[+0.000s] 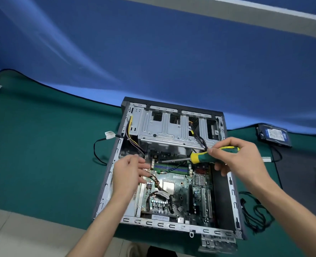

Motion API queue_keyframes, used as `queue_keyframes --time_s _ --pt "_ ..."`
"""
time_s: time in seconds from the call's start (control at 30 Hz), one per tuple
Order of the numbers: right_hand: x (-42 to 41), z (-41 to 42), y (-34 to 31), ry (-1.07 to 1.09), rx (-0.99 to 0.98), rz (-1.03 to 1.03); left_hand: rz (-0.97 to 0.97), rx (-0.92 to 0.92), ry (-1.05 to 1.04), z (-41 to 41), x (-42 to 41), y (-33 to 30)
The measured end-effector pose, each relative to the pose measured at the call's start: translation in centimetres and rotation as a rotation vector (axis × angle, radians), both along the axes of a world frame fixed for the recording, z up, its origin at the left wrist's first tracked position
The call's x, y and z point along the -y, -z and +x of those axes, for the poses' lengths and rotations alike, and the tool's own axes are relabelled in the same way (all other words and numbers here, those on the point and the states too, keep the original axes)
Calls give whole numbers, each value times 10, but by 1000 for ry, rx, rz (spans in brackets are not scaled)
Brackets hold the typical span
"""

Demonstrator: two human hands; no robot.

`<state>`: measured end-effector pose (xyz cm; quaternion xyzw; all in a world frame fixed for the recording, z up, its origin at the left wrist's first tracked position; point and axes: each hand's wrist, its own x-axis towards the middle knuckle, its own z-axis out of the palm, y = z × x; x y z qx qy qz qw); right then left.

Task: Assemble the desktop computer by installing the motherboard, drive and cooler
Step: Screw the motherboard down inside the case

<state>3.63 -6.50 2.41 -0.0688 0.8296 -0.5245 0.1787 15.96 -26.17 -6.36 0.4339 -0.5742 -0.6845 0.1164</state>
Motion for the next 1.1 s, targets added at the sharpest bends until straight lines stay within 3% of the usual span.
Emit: queue_keyframes --time_s 0.17,0.3,0.57,1.1 --pt "5 -5 22 -139 37 132 -899 166 225 2 5 22" --pt "14 1 41 -244 75 196 -1158 169 319 -1 10 36" --pt "36 19 78 -435 117 329 -1278 369 480 -9 12 48" --pt "53 36 91 -528 33 428 -1301 347 442 -9 11 46"
